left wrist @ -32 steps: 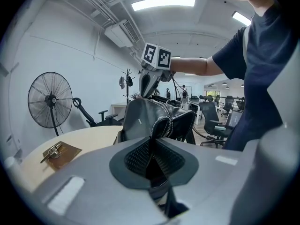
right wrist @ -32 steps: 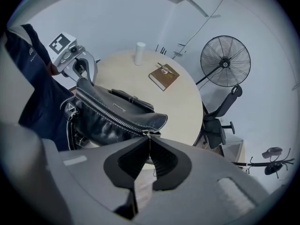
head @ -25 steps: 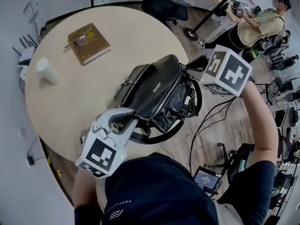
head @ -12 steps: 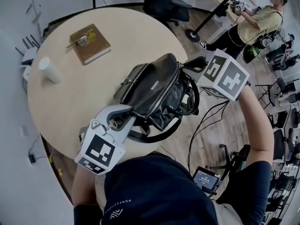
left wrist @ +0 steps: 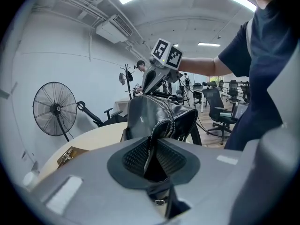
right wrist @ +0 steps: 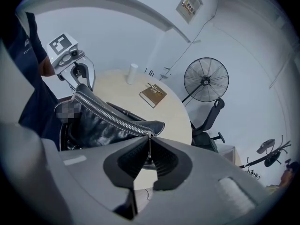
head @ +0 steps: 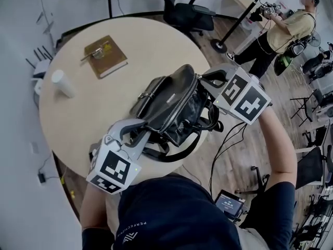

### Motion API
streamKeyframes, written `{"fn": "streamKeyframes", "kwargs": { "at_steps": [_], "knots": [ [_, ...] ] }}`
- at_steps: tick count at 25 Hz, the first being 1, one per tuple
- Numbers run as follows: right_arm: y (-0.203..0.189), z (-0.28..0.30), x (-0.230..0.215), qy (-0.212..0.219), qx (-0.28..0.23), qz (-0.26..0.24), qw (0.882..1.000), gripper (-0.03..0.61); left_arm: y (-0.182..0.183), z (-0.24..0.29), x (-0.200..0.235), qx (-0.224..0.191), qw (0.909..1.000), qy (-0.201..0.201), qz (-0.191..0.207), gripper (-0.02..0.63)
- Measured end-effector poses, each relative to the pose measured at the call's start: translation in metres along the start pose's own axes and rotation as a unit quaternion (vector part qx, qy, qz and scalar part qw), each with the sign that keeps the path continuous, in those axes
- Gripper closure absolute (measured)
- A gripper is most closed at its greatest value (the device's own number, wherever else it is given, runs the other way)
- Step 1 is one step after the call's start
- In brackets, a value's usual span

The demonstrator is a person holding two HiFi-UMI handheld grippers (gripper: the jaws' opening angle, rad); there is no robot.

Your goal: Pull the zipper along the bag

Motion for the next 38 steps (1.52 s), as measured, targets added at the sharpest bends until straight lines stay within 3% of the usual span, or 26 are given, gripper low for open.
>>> {"fn": "streamKeyframes", "kwargs": {
  "at_steps": [8, 17, 18, 20, 23, 31, 38],
  "knots": [
    [-0.017, -0.018, -0.003, -0.012, -0.068, 0.048, 0.997, 0.552, 0.013, -0.018, 0.001, -0.005, 0.9995, 0.028, 0.011, 0.508],
    [-0.025, -0.039, 0.005, -0.042, -0.138, 0.076, 0.987, 0.552, 0.026, -0.027, 0.000, 0.028, 0.9978, 0.031, 0.051, 0.512],
    [-0.025, -0.040, 0.006, -0.043, -0.145, 0.078, 0.985, 0.552, 0.029, -0.030, 0.003, 0.019, 0.9980, 0.037, 0.048, 0.513],
    [-0.025, -0.041, 0.008, -0.043, -0.157, 0.083, 0.983, 0.552, 0.035, -0.038, 0.013, -0.013, 0.9978, 0.059, 0.027, 0.594],
    [-0.023, -0.041, 0.011, -0.049, -0.178, 0.090, 0.979, 0.569, 0.044, -0.048, 0.030, -0.049, 0.9947, 0.091, -0.002, 0.594],
    [-0.026, -0.043, 0.021, -0.067, -0.219, 0.134, 0.964, 0.574, 0.052, -0.037, 0.042, -0.060, 0.9818, 0.180, -0.015, 0.595],
    [-0.031, -0.041, 0.032, -0.075, -0.236, 0.167, 0.954, 0.574, 0.055, -0.026, 0.048, -0.065, 0.9738, 0.214, -0.041, 0.595]
  ]
}}
Point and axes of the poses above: the fingertips, and each gripper's own axes: z forward along the fingers, x to its left, y out of its top, the point moved 9 cm from there along -z, backward along the fingers, and after that the axes turned 3 degrees about -x, right-handed, at the moved point
